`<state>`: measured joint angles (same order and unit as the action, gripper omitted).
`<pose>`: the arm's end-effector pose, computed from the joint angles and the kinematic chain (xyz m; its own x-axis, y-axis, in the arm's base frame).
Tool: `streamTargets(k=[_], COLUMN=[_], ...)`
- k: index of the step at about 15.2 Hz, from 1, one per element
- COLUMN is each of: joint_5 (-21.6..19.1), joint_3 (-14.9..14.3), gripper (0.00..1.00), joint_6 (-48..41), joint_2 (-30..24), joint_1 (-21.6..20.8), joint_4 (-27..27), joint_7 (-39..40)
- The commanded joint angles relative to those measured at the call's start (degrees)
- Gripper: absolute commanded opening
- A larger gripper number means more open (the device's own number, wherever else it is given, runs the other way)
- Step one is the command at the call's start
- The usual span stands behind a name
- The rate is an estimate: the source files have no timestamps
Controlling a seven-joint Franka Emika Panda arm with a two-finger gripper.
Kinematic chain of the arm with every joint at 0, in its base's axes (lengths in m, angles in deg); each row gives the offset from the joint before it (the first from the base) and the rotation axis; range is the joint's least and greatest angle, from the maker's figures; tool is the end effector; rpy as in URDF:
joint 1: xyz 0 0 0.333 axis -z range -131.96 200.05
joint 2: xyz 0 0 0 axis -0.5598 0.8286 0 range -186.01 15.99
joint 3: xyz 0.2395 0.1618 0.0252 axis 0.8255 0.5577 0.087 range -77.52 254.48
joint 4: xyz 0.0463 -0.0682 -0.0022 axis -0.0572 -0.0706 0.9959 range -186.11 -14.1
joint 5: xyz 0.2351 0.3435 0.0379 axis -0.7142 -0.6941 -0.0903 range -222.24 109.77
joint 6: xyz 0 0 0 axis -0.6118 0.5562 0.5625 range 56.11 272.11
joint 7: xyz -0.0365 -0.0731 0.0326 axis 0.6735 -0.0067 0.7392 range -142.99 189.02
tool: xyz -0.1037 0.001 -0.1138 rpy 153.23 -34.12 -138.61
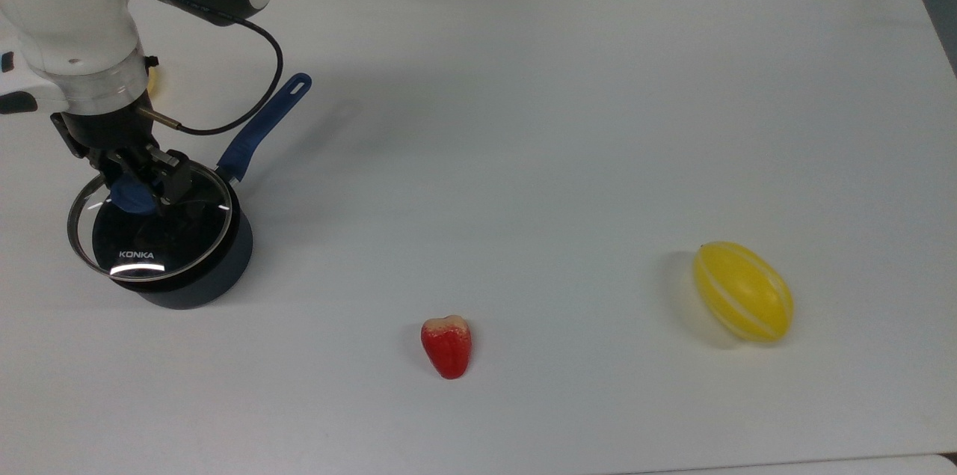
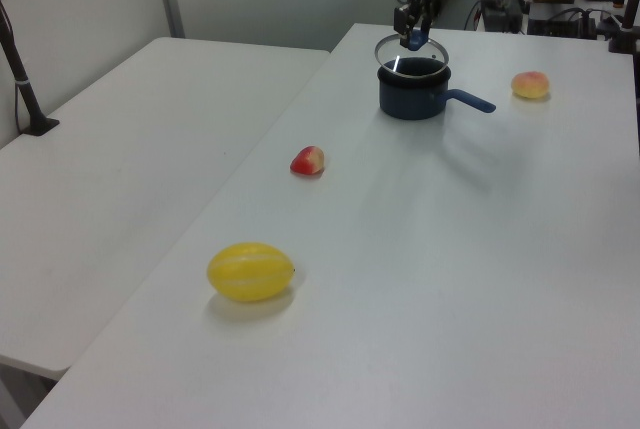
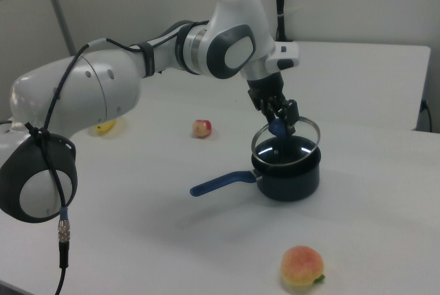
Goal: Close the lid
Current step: 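Carry the lid over the black saucepan's rim, then lower the lid onto the saucepan rim and open the gripper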
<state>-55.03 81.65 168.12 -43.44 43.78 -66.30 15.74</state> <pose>0.7662 -0.2007 0.3948 0.9070 -0.3447 0.2420 -0.3706 -0.9262 0.0696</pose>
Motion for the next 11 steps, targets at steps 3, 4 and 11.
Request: streamTargets(k=[3, 4, 11], joint_5=[0.1, 0.1, 0.2], joint_3=[-0.5, -0.5, -0.4], gripper=[0.08, 0.08, 0.09], joint_6=[0.7, 0.7, -0.1], joint_2=[0.3, 0.3, 0.0], joint_1=[-0.5, -0.6, -0.8], joint_4=[-0.1, -0.1, -2.3], joint_7=[-0.9, -0.9, -0.9])
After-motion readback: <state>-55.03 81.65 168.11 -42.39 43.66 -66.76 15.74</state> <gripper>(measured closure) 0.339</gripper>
